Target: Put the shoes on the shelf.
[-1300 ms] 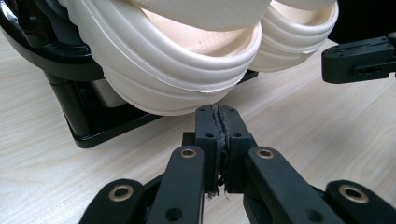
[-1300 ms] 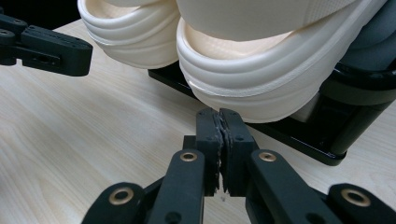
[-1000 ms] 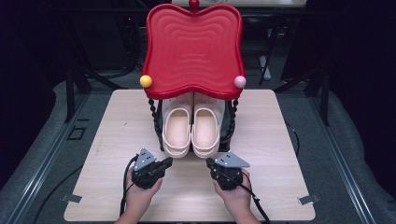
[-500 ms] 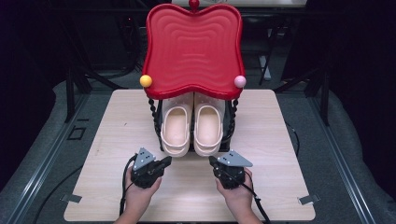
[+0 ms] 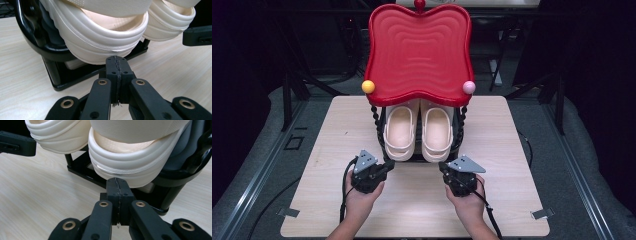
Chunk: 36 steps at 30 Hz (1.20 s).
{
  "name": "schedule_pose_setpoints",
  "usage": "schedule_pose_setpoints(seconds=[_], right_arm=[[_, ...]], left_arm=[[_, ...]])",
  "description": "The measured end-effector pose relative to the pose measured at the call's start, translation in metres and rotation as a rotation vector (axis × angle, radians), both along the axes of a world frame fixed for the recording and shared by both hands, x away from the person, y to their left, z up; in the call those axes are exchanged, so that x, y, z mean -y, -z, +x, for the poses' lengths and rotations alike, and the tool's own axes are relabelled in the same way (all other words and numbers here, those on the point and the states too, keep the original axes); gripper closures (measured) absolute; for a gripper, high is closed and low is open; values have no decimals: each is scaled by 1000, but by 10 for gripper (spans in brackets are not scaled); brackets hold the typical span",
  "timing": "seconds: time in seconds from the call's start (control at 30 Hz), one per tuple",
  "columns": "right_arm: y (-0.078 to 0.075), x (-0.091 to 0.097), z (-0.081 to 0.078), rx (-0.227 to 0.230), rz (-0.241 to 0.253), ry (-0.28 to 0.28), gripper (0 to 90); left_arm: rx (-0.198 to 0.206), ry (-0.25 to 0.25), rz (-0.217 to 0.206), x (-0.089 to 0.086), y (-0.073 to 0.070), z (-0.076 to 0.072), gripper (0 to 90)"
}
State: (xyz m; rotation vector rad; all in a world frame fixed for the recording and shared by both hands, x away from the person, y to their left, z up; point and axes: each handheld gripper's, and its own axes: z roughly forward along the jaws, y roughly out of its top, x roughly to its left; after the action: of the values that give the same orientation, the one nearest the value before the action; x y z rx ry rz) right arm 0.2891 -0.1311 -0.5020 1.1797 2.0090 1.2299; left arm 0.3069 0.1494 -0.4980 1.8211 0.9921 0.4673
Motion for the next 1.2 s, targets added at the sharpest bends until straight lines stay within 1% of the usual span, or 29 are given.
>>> schedule_pose_setpoints(seconds=[0.17, 0.27, 0.3, 0.33, 0.37, 0.43, 0.47, 0.67, 0.7, 0.77, 0.83, 0.93, 0.97, 1.03, 1.1, 1.17, 1.2], right_arm=[[-2, 3, 7, 2, -4, 13, 900], [-3, 4, 11, -9, 8, 17, 900], [-3, 3, 13, -3, 18, 19, 900], [-4, 3, 14, -6, 17, 19, 900], [-5, 3, 15, -5, 15, 20, 900], [-6, 2, 18, -1, 19, 21, 900], [-6, 2, 19, 4, 27, 26, 900], [-9, 4, 28, -10, 27, 36, 900], [-9, 3, 29, -4, 33, 38, 900], [-10, 4, 32, -12, 29, 39, 900], [-9, 3, 35, -16, 33, 40, 900], [-9, 3, 36, -18, 29, 42, 900], [-9, 2, 38, -15, 33, 44, 900], [-8, 1, 39, -15, 33, 46, 900], [-6, 1, 43, -28, 35, 54, 900], [-6, 2, 45, -28, 37, 59, 900], [-6, 3, 47, -30, 37, 58, 900]], left_arm=[[-1, -5, 4, 3, -5, 7, 898], [1, -8, 8, 4, -6, 11, 899], [3, -12, 6, 4, -7, 12, 898], [-1, -11, 11, 4, -7, 14, 899], [-4, -15, 1, 4, -7, 16, 899], [-10, -21, -7, 5, -7, 20, 899], [-11, -18, -8, 5, -8, 21, 898], [-6, -29, -8, 6, -11, 28, 899], [-11, -27, -10, 6, -11, 30, 899], [-15, -34, -14, 7, -10, 32, 899], [-26, -37, -9, 7, -8, 35, 899], [-28, -42, -12, 8, -7, 37, 899], [-32, -41, -3, 10, -6, 40, 899], [-34, -43, 1, 11, -6, 41, 899], [-37, -44, 2, 13, -6, 44, 899], [-37, -43, 4, 16, -6, 47, 899], [-38, -43, 12, 17, -7, 48, 899]])
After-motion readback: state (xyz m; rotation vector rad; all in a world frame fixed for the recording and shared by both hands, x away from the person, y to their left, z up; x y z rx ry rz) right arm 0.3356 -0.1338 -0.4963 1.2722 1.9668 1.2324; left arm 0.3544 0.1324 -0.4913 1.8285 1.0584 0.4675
